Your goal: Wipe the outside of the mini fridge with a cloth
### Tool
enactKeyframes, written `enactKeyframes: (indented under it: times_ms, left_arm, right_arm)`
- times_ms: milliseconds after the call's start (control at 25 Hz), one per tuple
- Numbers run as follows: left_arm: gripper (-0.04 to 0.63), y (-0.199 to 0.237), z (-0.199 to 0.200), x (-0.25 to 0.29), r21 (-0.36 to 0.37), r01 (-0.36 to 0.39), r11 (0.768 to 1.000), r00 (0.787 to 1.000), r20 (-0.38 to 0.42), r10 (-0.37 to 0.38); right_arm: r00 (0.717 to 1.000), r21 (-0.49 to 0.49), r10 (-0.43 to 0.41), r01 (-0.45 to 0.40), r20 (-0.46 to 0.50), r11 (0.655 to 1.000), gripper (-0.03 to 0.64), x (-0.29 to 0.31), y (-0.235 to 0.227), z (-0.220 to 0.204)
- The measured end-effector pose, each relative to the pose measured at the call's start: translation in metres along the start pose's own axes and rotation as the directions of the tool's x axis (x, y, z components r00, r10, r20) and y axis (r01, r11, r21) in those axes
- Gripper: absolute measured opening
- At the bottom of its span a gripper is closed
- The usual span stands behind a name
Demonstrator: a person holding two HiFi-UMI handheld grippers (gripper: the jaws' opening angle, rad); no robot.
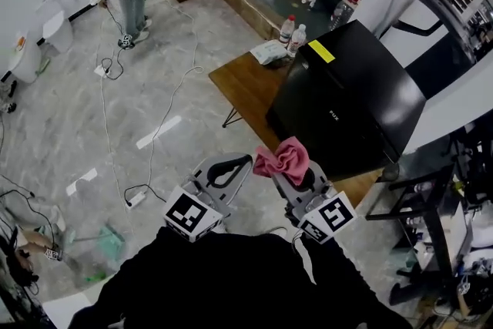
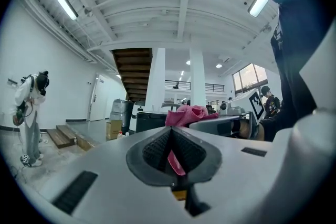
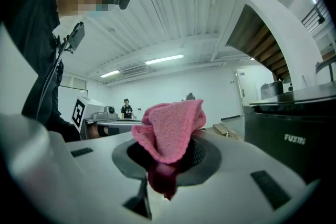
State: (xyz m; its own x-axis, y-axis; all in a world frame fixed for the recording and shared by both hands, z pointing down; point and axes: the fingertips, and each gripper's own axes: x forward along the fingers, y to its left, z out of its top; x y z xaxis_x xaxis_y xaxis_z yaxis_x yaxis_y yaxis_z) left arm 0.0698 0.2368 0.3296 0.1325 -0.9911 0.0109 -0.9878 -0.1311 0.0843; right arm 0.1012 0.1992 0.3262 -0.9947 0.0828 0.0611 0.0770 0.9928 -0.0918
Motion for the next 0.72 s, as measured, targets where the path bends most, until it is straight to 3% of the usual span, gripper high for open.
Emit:
enactKeyframes:
  times_ms: [360, 560, 720]
  left_arm:
    - [0.006, 0.075, -0.012, -0.073, -0.040, -0.124, 0.991, 0.992, -0.012, 0.124]
    - [0.006, 0.109, -0.021, -0.074, -0.074, -0.160, 0.984, 0.987, -0.015, 0.159]
    - [0.006, 0.149, -0.019, -0.056, -0.063, -0.179, 0.982, 0.984, -0.016, 0.179]
  right_arm:
    - [0.996, 0.050, 0.083, -0.083, -0.010, 0.995, 0.095, 0.086, 0.049, -0.011]
    - [0.995, 0.057, 0.101, -0.101, -0.011, 0.993, 0.095, 0.119, 0.040, -0.019]
    - [0.998, 0.035, 0.061, -0.062, 0.018, 0.997, 0.097, 0.155, 0.012, -0.019]
